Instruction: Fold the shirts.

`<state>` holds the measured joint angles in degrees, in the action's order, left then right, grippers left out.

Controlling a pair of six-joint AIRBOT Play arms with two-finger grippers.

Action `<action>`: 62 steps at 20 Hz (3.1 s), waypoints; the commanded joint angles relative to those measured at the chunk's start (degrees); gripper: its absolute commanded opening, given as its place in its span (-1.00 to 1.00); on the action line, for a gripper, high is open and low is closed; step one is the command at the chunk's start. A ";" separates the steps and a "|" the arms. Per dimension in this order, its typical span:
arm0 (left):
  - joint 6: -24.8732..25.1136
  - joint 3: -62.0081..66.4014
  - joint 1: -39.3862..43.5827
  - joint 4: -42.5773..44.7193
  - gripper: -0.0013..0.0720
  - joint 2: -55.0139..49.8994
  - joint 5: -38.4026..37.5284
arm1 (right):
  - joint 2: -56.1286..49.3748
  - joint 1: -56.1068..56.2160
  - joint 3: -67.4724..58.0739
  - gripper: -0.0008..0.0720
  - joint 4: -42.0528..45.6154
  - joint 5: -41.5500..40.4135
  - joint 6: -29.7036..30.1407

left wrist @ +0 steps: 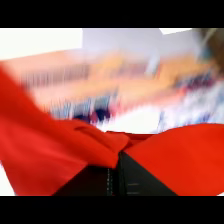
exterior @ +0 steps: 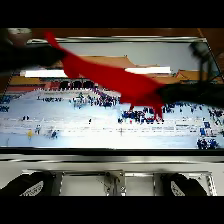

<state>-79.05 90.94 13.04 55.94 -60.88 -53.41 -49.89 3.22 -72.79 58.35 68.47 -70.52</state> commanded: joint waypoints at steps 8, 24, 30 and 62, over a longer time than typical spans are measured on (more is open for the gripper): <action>-2.34 19.15 0.92 12.72 -0.85 10.97 -6.27 | 0.11 0.04 -30.62 -0.79 8.72 36.59 -17.42; -5.68 -32.92 1.01 12.02 -0.85 8.44 -17.40 | -12.92 18.36 27.63 -0.77 10.01 4.66 -15.87; -5.66 -42.58 1.03 -0.37 -0.84 6.58 -2.54 | -20.39 18.36 27.52 -0.77 16.26 -10.38 -15.08; -3.72 -42.84 0.92 -2.05 -0.85 -2.45 0.33 | -17.33 5.88 47.87 -0.81 -13.88 -20.98 -18.38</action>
<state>-83.74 48.03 14.06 53.74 -63.37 -53.08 -66.28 7.90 -24.47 45.67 52.18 -87.35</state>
